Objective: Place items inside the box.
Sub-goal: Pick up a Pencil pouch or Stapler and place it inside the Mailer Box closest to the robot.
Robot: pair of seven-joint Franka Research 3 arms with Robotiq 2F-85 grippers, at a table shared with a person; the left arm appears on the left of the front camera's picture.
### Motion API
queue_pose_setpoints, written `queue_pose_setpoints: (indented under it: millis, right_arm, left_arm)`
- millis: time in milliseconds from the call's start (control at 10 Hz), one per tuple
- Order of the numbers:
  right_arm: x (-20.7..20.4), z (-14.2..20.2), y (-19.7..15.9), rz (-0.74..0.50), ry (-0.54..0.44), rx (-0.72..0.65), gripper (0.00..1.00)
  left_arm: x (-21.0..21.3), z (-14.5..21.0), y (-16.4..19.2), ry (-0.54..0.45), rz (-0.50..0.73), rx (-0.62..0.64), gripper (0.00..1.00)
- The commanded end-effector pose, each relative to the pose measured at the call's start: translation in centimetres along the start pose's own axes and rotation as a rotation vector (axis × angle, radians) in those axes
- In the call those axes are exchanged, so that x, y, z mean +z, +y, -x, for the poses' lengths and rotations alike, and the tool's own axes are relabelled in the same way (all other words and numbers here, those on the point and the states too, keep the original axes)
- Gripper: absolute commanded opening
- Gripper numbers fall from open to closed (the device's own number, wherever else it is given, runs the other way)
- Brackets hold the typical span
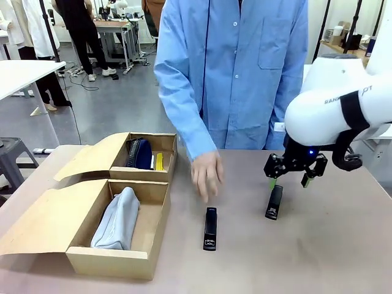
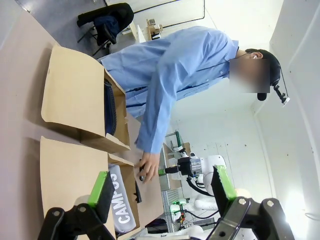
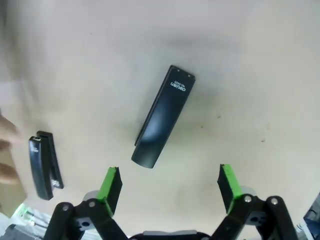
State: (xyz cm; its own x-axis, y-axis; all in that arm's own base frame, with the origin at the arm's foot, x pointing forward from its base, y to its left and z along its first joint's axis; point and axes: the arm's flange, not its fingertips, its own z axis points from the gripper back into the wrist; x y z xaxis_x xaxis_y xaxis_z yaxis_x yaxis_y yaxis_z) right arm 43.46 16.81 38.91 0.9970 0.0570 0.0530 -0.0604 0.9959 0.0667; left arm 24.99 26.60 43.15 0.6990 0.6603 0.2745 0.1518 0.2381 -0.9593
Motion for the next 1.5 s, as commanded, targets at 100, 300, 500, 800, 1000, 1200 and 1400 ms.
queue_pose_setpoints:
  millis: [100,300,500,800,1000,1200,1400]
  right_arm:
    - [-1.4,-0.5,1.0,-0.031,0.018,0.023,1.0]
    - [-1.6,-0.9,0.8,-0.039,0.022,-0.009,1.0]
    - [-1.3,-0.9,1.4,0.01,0.059,-0.365,1.0]
    - [-2.0,-1.6,1.8,-0.032,0.133,-0.569,1.0]
    - [-2.0,-1.6,1.6,-0.036,0.118,-0.59,1.0]
    - [-3.2,-2.4,1.5,-0.03,0.105,-0.584,1.0]
    - [-7.0,-3.8,2.0,0.006,0.14,-0.581,1.0]
  left_arm:
    - [-0.1,-0.1,-0.2,-0.015,0.026,-0.021,1.0]
    - [-0.1,-0.1,-0.2,-0.015,0.026,-0.021,1.0]
    - [-0.1,-0.1,-0.2,-0.015,0.026,-0.021,1.0]
    - [-0.1,-0.1,-0.2,-0.015,0.026,-0.021,1.0]
    - [-0.1,-0.1,-0.2,-0.015,0.026,-0.021,1.0]
    - [-0.1,-0.1,-0.2,-0.015,0.026,-0.021,1.0]
    - [-0.1,-0.1,-0.2,-0.015,0.026,-0.021,1.0]
